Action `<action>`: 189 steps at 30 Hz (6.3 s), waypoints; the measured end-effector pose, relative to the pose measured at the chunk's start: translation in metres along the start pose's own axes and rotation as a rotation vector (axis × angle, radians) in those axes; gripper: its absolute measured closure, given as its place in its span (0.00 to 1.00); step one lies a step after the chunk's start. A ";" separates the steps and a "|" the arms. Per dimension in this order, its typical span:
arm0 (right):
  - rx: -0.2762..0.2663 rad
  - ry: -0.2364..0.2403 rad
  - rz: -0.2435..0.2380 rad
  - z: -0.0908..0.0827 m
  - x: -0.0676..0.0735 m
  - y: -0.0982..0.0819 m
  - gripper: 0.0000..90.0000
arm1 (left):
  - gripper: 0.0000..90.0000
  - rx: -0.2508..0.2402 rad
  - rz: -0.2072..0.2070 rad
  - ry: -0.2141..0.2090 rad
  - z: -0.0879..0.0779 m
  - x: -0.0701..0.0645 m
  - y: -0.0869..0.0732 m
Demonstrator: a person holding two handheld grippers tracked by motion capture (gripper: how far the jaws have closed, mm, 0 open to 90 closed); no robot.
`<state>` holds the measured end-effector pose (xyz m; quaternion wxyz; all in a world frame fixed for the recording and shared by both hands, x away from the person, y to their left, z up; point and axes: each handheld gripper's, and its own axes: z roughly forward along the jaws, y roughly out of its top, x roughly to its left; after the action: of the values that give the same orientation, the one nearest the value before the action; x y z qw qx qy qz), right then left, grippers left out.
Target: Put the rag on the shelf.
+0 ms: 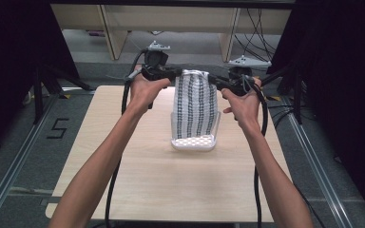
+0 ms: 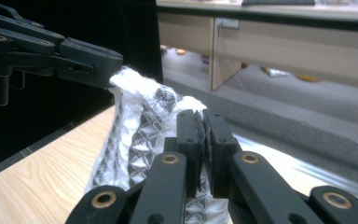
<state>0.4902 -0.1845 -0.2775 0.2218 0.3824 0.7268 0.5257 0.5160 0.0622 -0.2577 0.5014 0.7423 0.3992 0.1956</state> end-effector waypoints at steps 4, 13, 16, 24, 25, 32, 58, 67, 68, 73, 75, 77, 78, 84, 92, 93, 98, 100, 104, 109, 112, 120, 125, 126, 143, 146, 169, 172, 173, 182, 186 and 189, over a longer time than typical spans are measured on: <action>0.026 0.001 0.047 0.014 -0.009 -0.005 0.96 | 0.94 0.021 -0.023 0.015 0.013 0.009 -0.004; 0.083 -0.057 0.100 0.034 -0.026 -0.022 0.96 | 0.92 0.079 -0.055 0.004 0.042 0.017 -0.015; 0.091 -0.062 0.101 0.036 -0.030 -0.026 0.96 | 0.92 0.072 -0.067 -0.008 0.049 0.017 -0.016; 0.122 -0.075 0.130 0.043 -0.041 -0.038 0.96 | 0.91 0.112 -0.084 -0.012 0.066 0.022 -0.024; 0.125 -0.076 0.137 0.044 -0.040 -0.039 0.96 | 0.91 0.109 -0.090 -0.010 0.067 0.023 -0.025; 0.152 -0.065 0.150 0.052 -0.039 -0.041 0.95 | 0.90 0.119 -0.110 -0.003 0.069 0.031 -0.030; 0.181 -0.069 0.132 0.049 -0.036 -0.037 0.76 | 0.47 0.193 -0.174 0.020 0.066 0.042 -0.041; 0.183 -0.057 0.112 0.041 -0.030 -0.033 0.68 | 0.42 0.186 -0.186 0.000 0.054 0.044 -0.044; 0.186 -0.054 0.120 0.038 -0.029 -0.033 0.66 | 0.41 0.187 -0.183 0.002 0.052 0.044 -0.044; 0.185 -0.052 0.116 0.033 -0.027 -0.032 0.63 | 0.37 0.189 -0.177 0.019 0.043 0.043 -0.046; 0.190 -0.043 0.097 0.031 -0.027 -0.032 0.60 | 0.37 0.191 -0.170 0.013 0.040 0.042 -0.046; 0.190 -0.041 0.089 0.029 -0.026 -0.033 0.57 | 0.35 0.194 -0.169 0.002 0.037 0.041 -0.047; 0.193 -0.041 0.108 0.028 -0.024 -0.034 0.56 | 0.35 0.199 -0.161 0.002 0.035 0.041 -0.048; 0.183 -0.021 0.107 0.022 -0.020 -0.037 0.45 | 0.33 0.193 -0.145 -0.015 0.024 0.036 -0.052; 0.168 0.004 0.109 0.011 -0.013 -0.042 0.41 | 0.32 0.183 -0.124 -0.034 0.007 0.028 -0.064; 0.166 0.012 0.096 0.008 -0.010 -0.044 0.41 | 0.32 0.176 -0.121 -0.038 0.004 0.026 -0.066; 0.163 0.023 0.072 0.002 -0.004 -0.046 0.40 | 0.32 0.170 -0.095 -0.034 -0.005 0.021 -0.072; 0.155 0.028 0.069 -0.001 0.000 -0.047 0.40 | 0.32 0.165 -0.082 -0.038 -0.009 0.019 -0.075; 0.157 0.027 0.043 -0.007 0.003 -0.049 0.40 | 0.32 0.164 -0.061 -0.052 -0.017 0.018 -0.084; 0.150 0.037 0.035 -0.013 0.005 -0.053 0.39 | 0.31 0.157 -0.059 -0.066 -0.026 0.016 -0.096; 0.147 0.035 0.030 -0.017 0.006 -0.055 0.39 | 0.30 0.148 -0.066 -0.078 -0.031 0.015 -0.102; 0.148 0.031 0.035 -0.023 0.010 -0.057 0.39 | 0.30 0.134 -0.060 -0.072 -0.041 0.016 -0.110; 0.141 0.032 0.009 -0.025 0.010 -0.060 0.38 | 0.30 0.111 -0.069 -0.077 -0.047 0.015 -0.113; 0.151 0.030 0.018 -0.026 0.011 -0.061 0.38 | 0.30 0.119 -0.056 -0.079 -0.049 0.016 -0.114; 0.133 0.047 -0.005 -0.040 0.012 -0.080 0.37 | 0.30 0.106 -0.046 -0.103 -0.068 0.007 -0.144; 0.136 0.050 -0.008 -0.042 0.013 -0.085 0.37 | 0.30 0.102 -0.055 -0.110 -0.070 0.006 -0.150; 0.150 0.075 0.009 -0.053 0.020 -0.109 0.36 | 0.29 0.105 -0.063 -0.136 -0.083 0.003 -0.186; 0.149 0.083 0.005 -0.053 0.020 -0.112 0.36 | 0.29 0.110 -0.058 -0.139 -0.084 0.002 -0.189; 0.151 0.084 0.019 -0.054 0.021 -0.113 0.36 | 0.28 0.107 -0.055 -0.141 -0.084 0.001 -0.190; 0.148 0.077 0.019 -0.058 0.025 -0.118 0.26 | 0.25 0.118 -0.023 -0.142 -0.087 -0.004 -0.198; 0.154 0.075 0.039 -0.061 0.028 -0.120 0.25 | 0.23 0.120 -0.014 -0.140 -0.088 -0.008 -0.201; 0.142 0.079 0.031 -0.062 0.029 -0.123 0.25 | 0.23 0.123 -0.007 -0.144 -0.089 -0.010 -0.203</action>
<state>0.3885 -0.2177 -0.3684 0.1573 0.3873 0.7646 0.4905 0.3681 0.1434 -0.4022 0.4831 0.7824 0.3759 0.1149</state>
